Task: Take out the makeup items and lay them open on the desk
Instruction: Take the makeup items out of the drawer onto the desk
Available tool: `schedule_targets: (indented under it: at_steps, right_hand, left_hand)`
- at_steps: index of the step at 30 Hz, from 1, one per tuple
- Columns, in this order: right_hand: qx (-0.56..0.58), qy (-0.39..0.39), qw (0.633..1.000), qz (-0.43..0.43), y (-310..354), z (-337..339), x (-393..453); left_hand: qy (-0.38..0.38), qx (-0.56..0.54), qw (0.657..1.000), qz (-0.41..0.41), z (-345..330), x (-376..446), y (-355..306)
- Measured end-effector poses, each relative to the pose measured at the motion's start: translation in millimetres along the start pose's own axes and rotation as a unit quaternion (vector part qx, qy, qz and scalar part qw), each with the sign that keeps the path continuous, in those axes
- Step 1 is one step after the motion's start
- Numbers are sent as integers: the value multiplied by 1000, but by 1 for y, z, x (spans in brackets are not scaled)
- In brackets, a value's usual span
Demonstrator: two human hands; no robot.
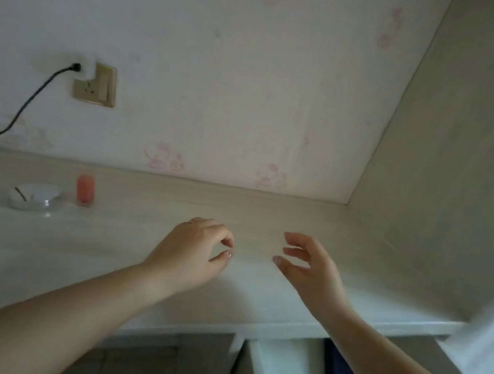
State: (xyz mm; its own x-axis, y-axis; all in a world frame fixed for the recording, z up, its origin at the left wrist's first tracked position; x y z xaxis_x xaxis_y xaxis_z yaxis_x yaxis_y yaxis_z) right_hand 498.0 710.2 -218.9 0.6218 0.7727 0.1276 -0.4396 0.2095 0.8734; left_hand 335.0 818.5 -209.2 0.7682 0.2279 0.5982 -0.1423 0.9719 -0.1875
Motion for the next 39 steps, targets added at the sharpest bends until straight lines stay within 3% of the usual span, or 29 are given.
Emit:
schedule_targets:
  at_steps: [6,12,17,21,28,39]
  right_hand:
    - [-79,-29,994,-65,-68,86,-62]
    - [-219,-10,965,-145,-130,133,-95]
    - [-384,102,885,-242,-196,129,-103]
    - [-456,135,828,-297,-239,121,-106]
    - [-500,169,776,-346,-279,112,-99]
    - [-498,188,765,-362,-299,101,-96]
  left_hand:
    - [58,-33,994,-89,-65,19,-99]
    - [211,-2,958,-192,-138,9,-181]
    - [394,32,893,-214,-197,-14,-207]
    - [493,68,837,-228,-236,-33,-211]
    - [550,90,796,-236,-277,-48,-209]
    - [579,137,755,-276,-298,-66,-204]
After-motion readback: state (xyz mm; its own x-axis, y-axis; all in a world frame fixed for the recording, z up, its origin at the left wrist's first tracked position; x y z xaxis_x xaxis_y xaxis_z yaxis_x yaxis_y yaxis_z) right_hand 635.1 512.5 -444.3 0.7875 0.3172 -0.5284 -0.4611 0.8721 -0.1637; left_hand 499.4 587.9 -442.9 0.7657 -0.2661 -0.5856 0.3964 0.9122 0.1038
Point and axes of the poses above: each hand's wrist, its own x-axis towards the middle knuckle, its own z-axis out of the back of the hand, y = z × x, the point moved 6 cm from there along x, towards the middle knuckle, and after that the axes turned 15 degrees about -z, right-handed, at the moved point
